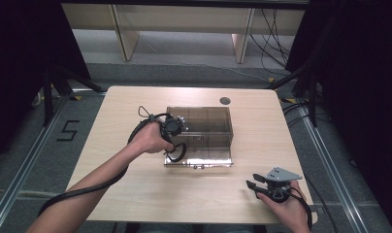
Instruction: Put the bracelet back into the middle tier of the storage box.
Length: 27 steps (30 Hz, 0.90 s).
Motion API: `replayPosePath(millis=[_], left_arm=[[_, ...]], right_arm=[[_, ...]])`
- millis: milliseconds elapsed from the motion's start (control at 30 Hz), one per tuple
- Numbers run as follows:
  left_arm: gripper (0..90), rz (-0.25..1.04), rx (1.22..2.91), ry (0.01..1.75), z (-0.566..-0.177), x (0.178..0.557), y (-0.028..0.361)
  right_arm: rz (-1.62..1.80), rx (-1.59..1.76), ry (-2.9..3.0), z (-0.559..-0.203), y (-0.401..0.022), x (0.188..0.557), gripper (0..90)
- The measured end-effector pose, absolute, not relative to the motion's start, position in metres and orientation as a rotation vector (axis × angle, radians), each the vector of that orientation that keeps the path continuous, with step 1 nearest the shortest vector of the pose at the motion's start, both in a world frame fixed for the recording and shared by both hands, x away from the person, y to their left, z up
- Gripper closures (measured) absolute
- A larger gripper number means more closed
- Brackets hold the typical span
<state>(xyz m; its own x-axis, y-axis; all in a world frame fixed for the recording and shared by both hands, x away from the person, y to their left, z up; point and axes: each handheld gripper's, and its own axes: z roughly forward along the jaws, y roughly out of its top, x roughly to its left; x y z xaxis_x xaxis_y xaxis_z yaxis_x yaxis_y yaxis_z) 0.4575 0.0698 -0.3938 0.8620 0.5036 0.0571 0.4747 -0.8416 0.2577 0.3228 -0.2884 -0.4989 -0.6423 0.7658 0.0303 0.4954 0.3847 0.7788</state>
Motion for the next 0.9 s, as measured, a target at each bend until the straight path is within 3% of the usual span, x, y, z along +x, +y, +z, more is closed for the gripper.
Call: replayPosePath(millis=[900], left_arm=[[76.9,0.179,2.908,0.759,-0.422,0.466,0.058]], right_arm=[[1.130,1.120,2.313,-0.500,-0.289,0.323,58.9]])
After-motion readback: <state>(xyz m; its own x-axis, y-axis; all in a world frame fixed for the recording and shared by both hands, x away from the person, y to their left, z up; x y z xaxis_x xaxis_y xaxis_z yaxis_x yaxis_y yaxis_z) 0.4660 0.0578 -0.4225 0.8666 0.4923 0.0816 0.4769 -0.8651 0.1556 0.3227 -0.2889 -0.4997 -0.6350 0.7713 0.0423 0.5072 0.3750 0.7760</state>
